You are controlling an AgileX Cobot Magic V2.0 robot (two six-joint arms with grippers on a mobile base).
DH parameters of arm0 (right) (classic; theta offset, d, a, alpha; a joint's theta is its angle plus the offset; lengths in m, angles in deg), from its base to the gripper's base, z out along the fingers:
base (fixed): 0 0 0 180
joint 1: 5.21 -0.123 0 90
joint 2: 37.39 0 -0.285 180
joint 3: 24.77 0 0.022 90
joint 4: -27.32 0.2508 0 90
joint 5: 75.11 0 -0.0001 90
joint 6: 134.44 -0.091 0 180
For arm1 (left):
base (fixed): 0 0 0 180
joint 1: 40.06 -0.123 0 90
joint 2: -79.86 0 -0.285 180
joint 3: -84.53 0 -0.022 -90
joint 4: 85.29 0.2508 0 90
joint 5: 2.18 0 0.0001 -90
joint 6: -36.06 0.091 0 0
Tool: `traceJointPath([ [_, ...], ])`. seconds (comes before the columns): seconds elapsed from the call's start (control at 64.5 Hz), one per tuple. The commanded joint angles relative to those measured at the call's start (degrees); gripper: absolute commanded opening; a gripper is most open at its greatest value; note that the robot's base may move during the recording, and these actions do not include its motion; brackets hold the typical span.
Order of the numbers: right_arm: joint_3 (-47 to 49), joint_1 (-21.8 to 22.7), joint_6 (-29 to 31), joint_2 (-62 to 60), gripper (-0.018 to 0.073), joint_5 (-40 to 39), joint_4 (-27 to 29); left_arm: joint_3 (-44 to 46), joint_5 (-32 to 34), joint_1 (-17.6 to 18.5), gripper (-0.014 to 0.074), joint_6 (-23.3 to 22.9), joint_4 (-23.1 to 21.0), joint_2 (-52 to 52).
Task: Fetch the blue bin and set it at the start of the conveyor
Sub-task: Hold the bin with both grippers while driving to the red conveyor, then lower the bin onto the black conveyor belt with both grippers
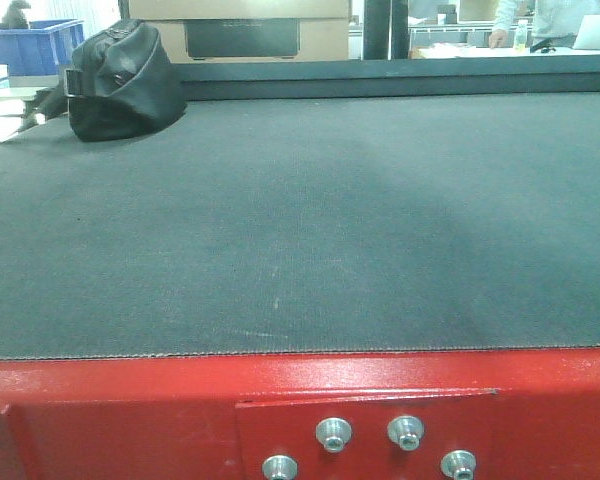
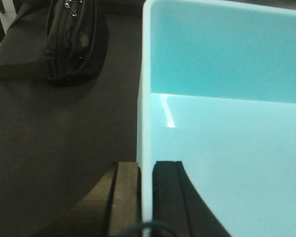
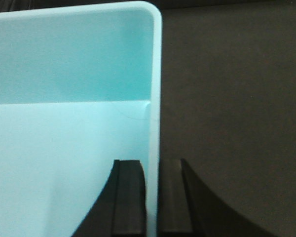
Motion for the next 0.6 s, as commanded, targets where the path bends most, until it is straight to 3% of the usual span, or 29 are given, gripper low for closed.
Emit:
traceJointPath([
  [0.0, 0.41, 0.06, 0.81, 0.07, -0.0163, -0.36, -1.48, 0.87, 2.08, 0.17, -0.0111, 0.10, -0.74, 1.26],
  [0.124, -0.15, 0.06, 0.81, 2.61, -0.0163, 0.42, -1.48, 0.87, 2.30, 0.17, -0.0111, 0.10, -1.83, 4.12],
  [0.341, -6.39, 1.15, -0.90, 6.36, -0.0163, -7.77, -1.48, 0.87, 3.20, -0.05, -0.0111, 0.10, -2.72, 9.13],
  [0.589, -12.28, 2.49, -1.78, 10.00, -0.0163, -13.93, -1.48, -4.71, 11.01, -0.18, -0.0111, 0.10, -3.79, 14.04],
])
